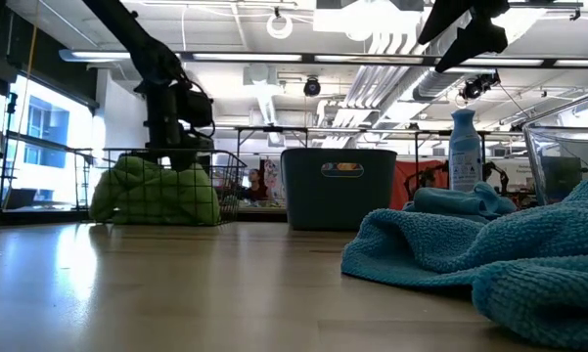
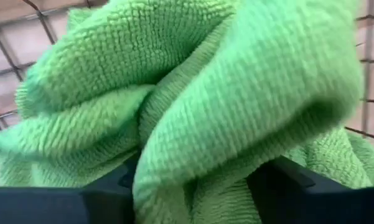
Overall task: Sort microfiber towel by color & place in baskets
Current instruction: Put the green towel into the wire basket, then put the top blue towel into the transparent bin
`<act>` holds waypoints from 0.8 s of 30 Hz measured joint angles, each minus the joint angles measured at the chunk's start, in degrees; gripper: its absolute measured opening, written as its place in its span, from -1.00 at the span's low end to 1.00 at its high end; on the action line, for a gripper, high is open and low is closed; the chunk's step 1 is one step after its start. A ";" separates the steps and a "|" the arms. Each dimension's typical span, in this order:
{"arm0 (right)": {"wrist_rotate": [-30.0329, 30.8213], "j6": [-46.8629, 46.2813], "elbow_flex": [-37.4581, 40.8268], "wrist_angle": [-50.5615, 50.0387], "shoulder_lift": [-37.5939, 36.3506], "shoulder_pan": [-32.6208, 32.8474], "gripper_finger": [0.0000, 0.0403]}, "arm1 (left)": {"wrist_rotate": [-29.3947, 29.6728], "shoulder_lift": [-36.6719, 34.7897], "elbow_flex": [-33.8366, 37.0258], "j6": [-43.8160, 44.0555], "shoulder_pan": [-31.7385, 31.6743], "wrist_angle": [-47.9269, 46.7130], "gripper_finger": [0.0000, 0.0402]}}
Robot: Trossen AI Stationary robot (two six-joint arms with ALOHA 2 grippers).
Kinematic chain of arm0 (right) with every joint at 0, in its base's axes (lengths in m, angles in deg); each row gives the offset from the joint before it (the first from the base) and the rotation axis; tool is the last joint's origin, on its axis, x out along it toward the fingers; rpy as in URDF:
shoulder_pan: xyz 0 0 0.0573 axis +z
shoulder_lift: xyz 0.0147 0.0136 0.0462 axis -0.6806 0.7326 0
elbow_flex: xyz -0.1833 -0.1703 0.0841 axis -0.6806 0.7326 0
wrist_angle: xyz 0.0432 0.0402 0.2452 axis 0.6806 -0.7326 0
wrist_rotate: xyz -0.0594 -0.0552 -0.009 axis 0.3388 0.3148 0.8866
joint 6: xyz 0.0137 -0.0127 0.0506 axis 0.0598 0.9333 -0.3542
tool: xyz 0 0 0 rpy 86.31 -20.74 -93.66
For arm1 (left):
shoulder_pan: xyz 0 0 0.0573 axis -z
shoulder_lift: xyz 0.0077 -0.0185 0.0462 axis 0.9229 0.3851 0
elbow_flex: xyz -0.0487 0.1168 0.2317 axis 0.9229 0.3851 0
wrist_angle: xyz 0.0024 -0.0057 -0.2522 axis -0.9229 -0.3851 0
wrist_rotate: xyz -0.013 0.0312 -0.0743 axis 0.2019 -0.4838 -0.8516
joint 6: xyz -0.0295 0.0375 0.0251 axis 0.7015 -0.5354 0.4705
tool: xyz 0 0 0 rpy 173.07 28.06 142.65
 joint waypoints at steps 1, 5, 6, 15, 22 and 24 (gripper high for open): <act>0.00 0.00 0.00 0.00 0.00 0.01 0.63 | -0.33 -0.57 0.00 0.02 -0.19 0.04 0.05; 0.00 0.43 0.00 0.00 0.00 0.01 0.63 | -1.93 -2.70 0.00 -0.02 -0.93 -0.01 0.18; 0.00 0.50 0.00 0.00 0.00 0.01 0.63 | -2.14 -3.24 0.00 -0.06 -1.08 -0.08 0.20; 0.00 0.83 0.00 0.01 -0.02 0.01 0.63 | -2.56 -11.05 0.00 0.13 -3.74 0.01 0.23; 0.00 0.84 0.00 0.40 -0.02 0.01 0.63 | -2.59 -17.68 0.00 0.68 -5.35 1.32 0.23; 0.00 0.85 0.00 0.92 -0.02 -0.01 0.63 | -2.89 -19.70 0.00 1.56 -5.30 2.13 0.23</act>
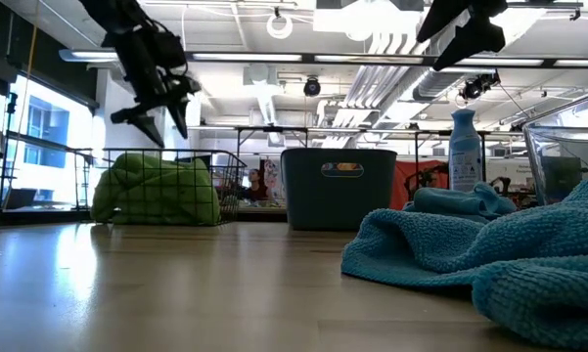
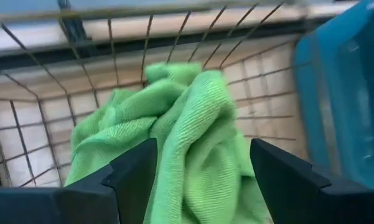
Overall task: Sort microfiber towel by color & place in baskets
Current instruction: Put the top blue towel into the transparent bin
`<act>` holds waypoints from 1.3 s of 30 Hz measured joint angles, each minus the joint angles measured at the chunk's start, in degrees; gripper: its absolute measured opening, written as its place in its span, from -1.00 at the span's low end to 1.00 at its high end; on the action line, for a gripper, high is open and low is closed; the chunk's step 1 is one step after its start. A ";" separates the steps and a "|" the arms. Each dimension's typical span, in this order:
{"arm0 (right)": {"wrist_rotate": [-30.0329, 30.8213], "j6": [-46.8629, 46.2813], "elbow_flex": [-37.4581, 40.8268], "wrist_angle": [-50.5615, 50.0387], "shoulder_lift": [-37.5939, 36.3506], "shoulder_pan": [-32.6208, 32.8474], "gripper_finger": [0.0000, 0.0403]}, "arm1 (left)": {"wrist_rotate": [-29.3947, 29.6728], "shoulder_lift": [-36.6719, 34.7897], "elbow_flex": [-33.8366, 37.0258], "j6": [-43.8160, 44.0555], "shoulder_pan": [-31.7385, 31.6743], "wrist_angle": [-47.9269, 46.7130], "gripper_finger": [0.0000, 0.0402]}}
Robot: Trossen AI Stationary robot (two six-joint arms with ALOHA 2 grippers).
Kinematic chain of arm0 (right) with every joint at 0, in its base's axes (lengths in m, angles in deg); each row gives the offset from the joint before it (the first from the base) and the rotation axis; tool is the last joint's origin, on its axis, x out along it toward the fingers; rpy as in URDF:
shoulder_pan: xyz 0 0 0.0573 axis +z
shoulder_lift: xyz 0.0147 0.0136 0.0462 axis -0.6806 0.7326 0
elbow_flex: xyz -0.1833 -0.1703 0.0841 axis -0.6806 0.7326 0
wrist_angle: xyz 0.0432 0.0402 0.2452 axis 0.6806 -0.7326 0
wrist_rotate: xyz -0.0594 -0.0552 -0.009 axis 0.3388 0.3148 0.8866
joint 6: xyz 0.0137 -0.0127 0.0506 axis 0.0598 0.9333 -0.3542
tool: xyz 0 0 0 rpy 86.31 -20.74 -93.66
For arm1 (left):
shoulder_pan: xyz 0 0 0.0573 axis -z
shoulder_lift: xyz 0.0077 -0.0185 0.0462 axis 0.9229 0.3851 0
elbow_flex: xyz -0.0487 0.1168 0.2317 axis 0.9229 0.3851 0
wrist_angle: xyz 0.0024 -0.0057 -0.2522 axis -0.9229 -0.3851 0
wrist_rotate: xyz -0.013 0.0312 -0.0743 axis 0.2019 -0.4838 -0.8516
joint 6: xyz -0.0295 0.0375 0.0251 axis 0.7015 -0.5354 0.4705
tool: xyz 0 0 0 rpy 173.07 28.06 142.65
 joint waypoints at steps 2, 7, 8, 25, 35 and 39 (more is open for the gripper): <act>0.00 0.00 0.00 0.72 0.00 0.00 0.63 | -2.16 -2.02 0.00 0.64 0.52 1.66 0.23; 0.74 0.00 0.00 3.67 0.00 0.00 0.63 | -8.04 -7.00 -0.04 3.09 6.08 6.84 0.23; 1.11 0.02 0.00 4.01 0.00 0.00 0.63 | -8.12 -8.07 -0.04 3.03 8.10 7.67 0.23; -0.68 -10.80 -0.04 -3.82 0.15 0.09 0.63 | 15.71 -13.90 -0.02 2.42 56.76 30.22 0.23; -3.01 -10.56 -0.04 -6.23 0.22 0.26 0.63 | 16.78 -11.98 16.73 10.11 65.54 60.17 0.23; -3.65 -10.23 -0.04 -6.15 0.22 -0.73 0.63 | 17.47 -12.08 20.81 9.23 65.83 68.93 0.22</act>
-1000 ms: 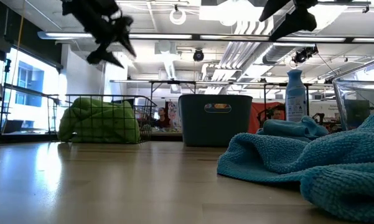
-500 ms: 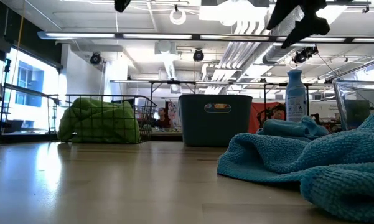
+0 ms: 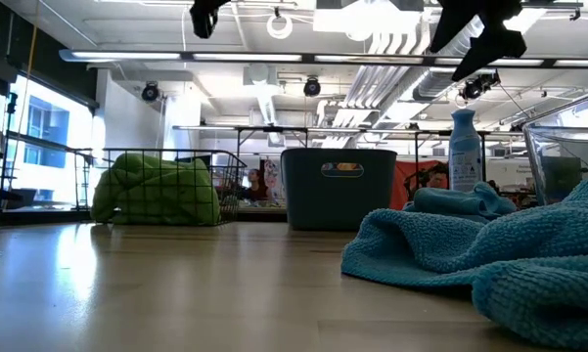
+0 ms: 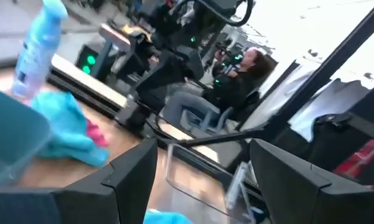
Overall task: Sort microfiber towel by color & place in baskets
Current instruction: Put the top blue towel into the transparent bin
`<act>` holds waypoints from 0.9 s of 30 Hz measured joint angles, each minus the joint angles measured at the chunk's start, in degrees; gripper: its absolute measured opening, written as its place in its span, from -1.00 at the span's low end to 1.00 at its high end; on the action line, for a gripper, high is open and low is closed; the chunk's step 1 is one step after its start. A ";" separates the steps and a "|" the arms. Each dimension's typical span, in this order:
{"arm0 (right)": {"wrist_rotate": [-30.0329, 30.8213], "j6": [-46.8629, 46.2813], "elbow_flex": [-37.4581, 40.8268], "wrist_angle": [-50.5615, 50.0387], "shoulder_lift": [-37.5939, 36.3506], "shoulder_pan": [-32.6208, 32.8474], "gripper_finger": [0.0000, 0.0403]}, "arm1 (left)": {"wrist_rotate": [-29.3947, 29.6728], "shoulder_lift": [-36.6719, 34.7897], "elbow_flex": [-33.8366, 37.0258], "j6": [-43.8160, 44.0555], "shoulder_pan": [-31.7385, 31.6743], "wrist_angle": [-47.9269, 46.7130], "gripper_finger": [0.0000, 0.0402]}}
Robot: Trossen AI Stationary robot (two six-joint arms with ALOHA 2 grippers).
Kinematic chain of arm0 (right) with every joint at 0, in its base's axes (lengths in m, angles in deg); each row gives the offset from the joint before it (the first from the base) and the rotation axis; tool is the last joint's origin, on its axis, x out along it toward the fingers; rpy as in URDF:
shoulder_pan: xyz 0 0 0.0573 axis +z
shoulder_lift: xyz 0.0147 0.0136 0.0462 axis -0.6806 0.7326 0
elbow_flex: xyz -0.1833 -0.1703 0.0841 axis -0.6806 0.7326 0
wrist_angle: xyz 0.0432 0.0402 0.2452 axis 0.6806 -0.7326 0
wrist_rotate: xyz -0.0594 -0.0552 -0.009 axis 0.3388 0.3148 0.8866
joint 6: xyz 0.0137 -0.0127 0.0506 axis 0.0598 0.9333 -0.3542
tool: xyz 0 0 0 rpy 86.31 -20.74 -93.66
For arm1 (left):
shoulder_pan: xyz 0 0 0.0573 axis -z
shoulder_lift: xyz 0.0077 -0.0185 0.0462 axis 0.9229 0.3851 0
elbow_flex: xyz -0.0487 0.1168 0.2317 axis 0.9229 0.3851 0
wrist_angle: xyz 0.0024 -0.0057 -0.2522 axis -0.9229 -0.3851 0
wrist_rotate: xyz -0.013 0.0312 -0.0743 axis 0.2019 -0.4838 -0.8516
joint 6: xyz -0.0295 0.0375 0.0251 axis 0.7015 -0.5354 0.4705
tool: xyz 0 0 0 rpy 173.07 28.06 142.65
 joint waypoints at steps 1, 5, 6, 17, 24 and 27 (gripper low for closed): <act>-0.83 0.85 0.00 0.46 0.00 -0.53 0.63 | 0.50 -0.01 -0.11 -1.80 0.00 -0.05 0.22; -5.14 4.61 -0.02 3.66 0.00 -3.06 0.63 | 0.84 -1.85 -1.62 -11.01 -0.72 -0.31 0.22; -5.64 5.04 -0.02 3.21 0.00 -3.78 0.63 | 0.86 -3.05 -1.79 -12.44 -1.06 -1.32 0.22; -8.58 6.02 3.75 -6.72 3.12 -12.34 0.63 | 5.92 -16.61 -2.10 -15.29 -5.25 -14.92 0.22; -9.73 7.72 13.41 3.17 8.83 -13.09 0.63 | 5.89 -18.87 -2.12 -14.95 -5.46 -14.84 0.22; -8.58 7.85 15.79 7.41 10.27 -12.44 0.63 | 5.87 -18.82 -2.10 -14.94 -5.46 -14.91 0.22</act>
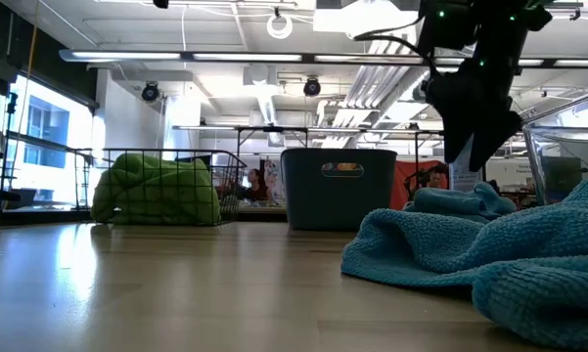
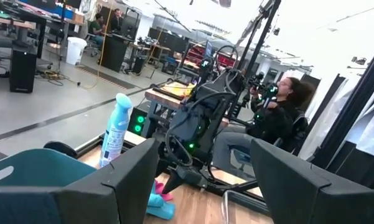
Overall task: Sort microfiber towel by color & place in baskets
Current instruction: Put the top blue towel into the transparent bin
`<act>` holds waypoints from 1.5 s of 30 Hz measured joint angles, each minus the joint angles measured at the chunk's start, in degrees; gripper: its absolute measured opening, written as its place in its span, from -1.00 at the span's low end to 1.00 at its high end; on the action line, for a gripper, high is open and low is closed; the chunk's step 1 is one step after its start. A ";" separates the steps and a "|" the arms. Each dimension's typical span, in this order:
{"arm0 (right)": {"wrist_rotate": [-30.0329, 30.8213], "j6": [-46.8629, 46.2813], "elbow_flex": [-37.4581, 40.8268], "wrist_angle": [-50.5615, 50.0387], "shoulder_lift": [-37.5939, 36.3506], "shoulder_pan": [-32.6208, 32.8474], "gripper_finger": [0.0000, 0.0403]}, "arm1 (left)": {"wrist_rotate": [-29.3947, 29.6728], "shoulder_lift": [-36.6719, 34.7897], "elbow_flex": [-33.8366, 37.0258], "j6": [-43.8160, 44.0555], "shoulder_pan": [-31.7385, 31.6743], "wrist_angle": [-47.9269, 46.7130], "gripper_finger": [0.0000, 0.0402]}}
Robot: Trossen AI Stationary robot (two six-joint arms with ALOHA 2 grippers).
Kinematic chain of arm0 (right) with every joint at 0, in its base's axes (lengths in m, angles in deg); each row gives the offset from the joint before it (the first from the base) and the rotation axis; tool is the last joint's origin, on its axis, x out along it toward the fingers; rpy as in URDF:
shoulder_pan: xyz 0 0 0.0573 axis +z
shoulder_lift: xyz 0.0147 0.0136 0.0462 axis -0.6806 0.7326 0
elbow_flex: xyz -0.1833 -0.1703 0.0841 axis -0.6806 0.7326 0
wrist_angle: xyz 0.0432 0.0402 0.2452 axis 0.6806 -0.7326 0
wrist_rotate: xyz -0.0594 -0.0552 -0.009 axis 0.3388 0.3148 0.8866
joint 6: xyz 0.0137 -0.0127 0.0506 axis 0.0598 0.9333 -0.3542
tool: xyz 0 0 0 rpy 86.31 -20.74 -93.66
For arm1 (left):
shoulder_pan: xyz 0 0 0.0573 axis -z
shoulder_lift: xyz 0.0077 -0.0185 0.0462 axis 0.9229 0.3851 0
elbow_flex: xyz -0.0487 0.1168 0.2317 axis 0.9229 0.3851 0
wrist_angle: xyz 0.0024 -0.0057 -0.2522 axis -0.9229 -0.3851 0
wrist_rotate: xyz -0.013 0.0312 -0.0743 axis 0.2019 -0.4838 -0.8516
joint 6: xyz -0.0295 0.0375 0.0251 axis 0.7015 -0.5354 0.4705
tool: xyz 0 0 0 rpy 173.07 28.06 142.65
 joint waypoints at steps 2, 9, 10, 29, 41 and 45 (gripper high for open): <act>2.18 -0.02 0.81 1.08 0.79 0.70 0.63 | -0.01 0.02 0.01 0.00 0.00 0.02 0.22; 3.77 -0.63 4.73 3.32 4.17 2.37 0.63 | -0.03 0.01 0.01 0.18 0.00 -0.13 0.22; 3.82 -0.61 5.11 3.67 4.66 2.68 0.63 | 0.09 0.01 0.01 0.33 0.00 -0.15 0.22; 8.49 -0.83 5.31 6.90 10.56 5.96 -0.14 | 1.20 0.01 0.01 1.20 0.00 -0.52 0.22; 9.67 3.72 -0.47 -1.37 6.71 5.98 -0.94 | 1.22 0.01 0.01 1.16 0.00 -0.55 0.22; 12.17 5.88 -5.35 -7.39 3.22 5.97 -0.98 | 1.22 0.01 0.01 0.60 0.00 -0.57 0.22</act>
